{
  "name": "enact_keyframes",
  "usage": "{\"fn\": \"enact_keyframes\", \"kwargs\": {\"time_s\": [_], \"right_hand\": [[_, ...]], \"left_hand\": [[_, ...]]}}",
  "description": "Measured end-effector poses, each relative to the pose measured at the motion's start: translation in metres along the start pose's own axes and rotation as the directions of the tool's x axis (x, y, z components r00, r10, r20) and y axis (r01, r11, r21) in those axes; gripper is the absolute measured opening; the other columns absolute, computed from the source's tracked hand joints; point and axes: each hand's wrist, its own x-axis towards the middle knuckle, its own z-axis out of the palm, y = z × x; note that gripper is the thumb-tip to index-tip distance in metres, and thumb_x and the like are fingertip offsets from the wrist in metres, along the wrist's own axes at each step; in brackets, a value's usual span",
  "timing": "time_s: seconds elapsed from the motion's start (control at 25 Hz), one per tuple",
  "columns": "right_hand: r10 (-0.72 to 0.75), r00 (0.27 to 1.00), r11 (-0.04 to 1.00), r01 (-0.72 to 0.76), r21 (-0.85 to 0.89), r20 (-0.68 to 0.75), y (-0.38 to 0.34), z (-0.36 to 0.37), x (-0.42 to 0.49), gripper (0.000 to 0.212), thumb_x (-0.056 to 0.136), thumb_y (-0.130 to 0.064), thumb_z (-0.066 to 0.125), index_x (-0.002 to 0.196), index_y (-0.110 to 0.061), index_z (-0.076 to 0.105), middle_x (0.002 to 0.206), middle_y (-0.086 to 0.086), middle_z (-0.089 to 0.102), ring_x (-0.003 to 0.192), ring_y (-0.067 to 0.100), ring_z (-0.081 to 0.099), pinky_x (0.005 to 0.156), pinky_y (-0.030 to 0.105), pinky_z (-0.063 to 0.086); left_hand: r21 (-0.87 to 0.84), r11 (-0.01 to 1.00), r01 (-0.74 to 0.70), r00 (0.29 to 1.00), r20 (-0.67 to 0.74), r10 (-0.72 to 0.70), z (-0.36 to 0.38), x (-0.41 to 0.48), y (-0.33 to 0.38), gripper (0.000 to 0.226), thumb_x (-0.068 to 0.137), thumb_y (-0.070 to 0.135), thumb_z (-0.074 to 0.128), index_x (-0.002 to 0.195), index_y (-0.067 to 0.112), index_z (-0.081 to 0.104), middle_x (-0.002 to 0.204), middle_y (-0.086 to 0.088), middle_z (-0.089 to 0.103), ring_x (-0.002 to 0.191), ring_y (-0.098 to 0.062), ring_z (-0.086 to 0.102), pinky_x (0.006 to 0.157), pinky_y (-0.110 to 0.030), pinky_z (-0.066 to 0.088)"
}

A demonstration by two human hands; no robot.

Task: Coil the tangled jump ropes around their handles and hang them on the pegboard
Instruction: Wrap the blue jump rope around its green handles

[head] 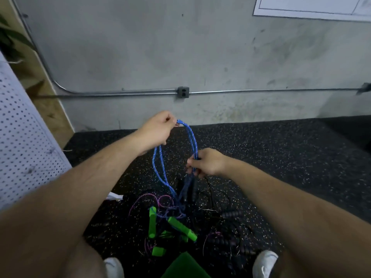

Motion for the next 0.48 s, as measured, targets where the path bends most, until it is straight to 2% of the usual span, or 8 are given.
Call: {"fn": "enact_keyframes", "kwargs": {"time_s": [0.08, 0.12, 0.2, 0.28, 0.32, 0.4, 0.48], "right_hand": [[-0.05, 0.987, 0.994, 0.063, 0.086, -0.153, -0.011, -0.004, 0.006, 0.026, 0.103, -0.025, 0.056, 0.089, -0.009, 0.07, 0.088, 0.008, 0.077, 0.07, 0.018, 0.066, 0.076, 0.039, 0.06], [-0.079, 0.964, 0.984, 0.115, 0.133, -0.252, -0.021, -0.007, 0.007, 0.026, 0.102, -0.024, 0.056, 0.089, -0.007, 0.07, 0.087, 0.011, 0.076, 0.067, 0.02, 0.065, 0.074, 0.041, 0.059], [-0.112, 0.911, 0.946, 0.22, 0.239, -0.396, -0.043, -0.014, 0.008, 0.021, 0.101, -0.021, 0.058, 0.095, -0.004, 0.069, 0.085, 0.011, 0.075, 0.062, 0.016, 0.061, 0.064, 0.034, 0.057], [-0.145, 0.885, 0.903, 0.301, 0.307, -0.442, -0.054, -0.02, 0.01, 0.018, 0.101, -0.018, 0.059, 0.099, -0.002, 0.067, 0.082, 0.006, 0.073, 0.059, 0.01, 0.058, 0.057, 0.024, 0.053], [-0.163, 0.877, 0.892, 0.327, 0.312, -0.452, -0.058, -0.023, 0.008, 0.018, 0.101, -0.017, 0.059, 0.1, 0.0, 0.067, 0.082, 0.005, 0.073, 0.059, 0.008, 0.058, 0.056, 0.022, 0.051], [-0.166, 0.867, 0.857, 0.362, 0.365, -0.47, -0.059, -0.027, 0.008, 0.015, 0.099, -0.01, 0.06, 0.107, 0.002, 0.066, 0.088, 0.009, 0.071, 0.062, 0.008, 0.059, 0.055, 0.021, 0.051], [-0.119, 0.883, 0.838, 0.334, 0.432, -0.454, -0.053, -0.031, 0.014, 0.026, 0.091, 0.001, 0.063, 0.117, -0.001, 0.062, 0.1, 0.013, 0.071, 0.071, 0.014, 0.062, 0.055, 0.023, 0.051]], "left_hand": [[0.03, 0.999, 0.012, 0.995, 0.1, -0.015, -0.007, 0.001, -0.017, 0.013, 0.1, 0.029, 0.059, 0.1, 0.017, 0.058, 0.074, 0.001, 0.047, 0.064, -0.015, 0.045, 0.057, -0.035, 0.045], [0.031, 0.999, 0.034, 0.984, 0.176, -0.039, -0.006, 0.0, -0.025, 0.019, 0.096, 0.026, 0.066, 0.106, 0.012, 0.059, 0.07, 0.002, 0.047, 0.06, -0.013, 0.044, 0.053, -0.033, 0.042], [0.038, 0.995, 0.09, 0.922, 0.374, -0.098, 0.002, -0.001, -0.036, 0.031, 0.09, 0.02, 0.075, 0.114, 0.007, 0.06, 0.058, 0.006, 0.043, 0.051, -0.011, 0.039, 0.048, -0.028, 0.033], [0.124, 0.988, 0.092, 0.849, 0.508, -0.143, 0.014, 0.0, -0.043, 0.03, 0.092, 0.024, 0.072, 0.115, 0.007, 0.063, 0.057, 0.006, 0.04, 0.05, -0.01, 0.035, 0.046, -0.026, 0.029], [0.176, 0.982, 0.075, 0.843, 0.515, -0.156, 0.019, 0.001, -0.044, 0.028, 0.096, 0.029, 0.068, 0.112, 0.006, 0.065, 0.059, 0.005, 0.04, 0.051, -0.011, 0.034, 0.046, -0.025, 0.029], [0.215, 0.976, 0.042, 0.874, 0.465, -0.14, 0.023, 0.007, -0.043, 0.035, 0.102, 0.037, 0.057, 0.102, 0.004, 0.068, 0.058, 0.006, 0.04, 0.051, -0.012, 0.034, 0.046, -0.024, 0.029], [0.184, 0.983, 0.03, 0.902, 0.419, -0.106, 0.023, 0.012, -0.036, 0.034, 0.103, 0.038, 0.053, 0.089, 0.011, 0.068, 0.056, 0.008, 0.039, 0.048, -0.01, 0.033, 0.045, -0.023, 0.029]]}}
